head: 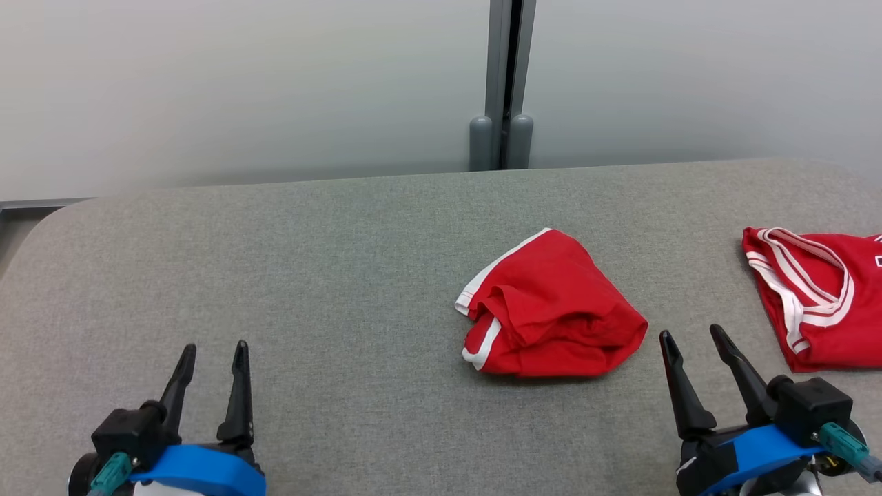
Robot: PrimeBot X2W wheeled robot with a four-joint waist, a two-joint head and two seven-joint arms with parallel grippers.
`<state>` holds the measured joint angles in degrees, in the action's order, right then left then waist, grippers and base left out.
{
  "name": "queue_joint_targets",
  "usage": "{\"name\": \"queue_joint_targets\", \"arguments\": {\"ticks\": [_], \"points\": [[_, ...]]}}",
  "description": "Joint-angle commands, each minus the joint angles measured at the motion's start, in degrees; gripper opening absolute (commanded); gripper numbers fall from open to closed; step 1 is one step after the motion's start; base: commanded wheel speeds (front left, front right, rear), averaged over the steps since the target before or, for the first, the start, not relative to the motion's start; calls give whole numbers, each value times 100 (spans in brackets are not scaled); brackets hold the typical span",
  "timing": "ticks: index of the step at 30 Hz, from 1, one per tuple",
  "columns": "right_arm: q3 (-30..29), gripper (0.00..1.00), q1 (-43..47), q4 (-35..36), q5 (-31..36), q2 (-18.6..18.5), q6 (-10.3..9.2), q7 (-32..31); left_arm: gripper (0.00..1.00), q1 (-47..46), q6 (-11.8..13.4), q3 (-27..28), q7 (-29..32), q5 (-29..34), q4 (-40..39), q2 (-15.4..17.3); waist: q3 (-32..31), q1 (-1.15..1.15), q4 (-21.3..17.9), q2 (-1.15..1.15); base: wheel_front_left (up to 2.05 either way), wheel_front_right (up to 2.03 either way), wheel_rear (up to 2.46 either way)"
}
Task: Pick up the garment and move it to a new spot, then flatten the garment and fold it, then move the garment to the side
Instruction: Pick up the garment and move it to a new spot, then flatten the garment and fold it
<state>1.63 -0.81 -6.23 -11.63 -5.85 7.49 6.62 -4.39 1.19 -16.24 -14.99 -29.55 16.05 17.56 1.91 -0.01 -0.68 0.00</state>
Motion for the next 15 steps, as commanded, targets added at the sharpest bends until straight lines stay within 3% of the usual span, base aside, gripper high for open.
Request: {"name": "queue_joint_targets", "arguments": {"ticks": [1,15], "points": [[-3,100,73,-17,-10,13,1,1,100,78,28,48,-23,45,-30,19,-4,1,3,0,0,0,0],[47,100,-3,-85,-3,88,1,54,100,242,-8,239,-26,130,-146,-32,80,1,-10,0,0,0,0]]}}
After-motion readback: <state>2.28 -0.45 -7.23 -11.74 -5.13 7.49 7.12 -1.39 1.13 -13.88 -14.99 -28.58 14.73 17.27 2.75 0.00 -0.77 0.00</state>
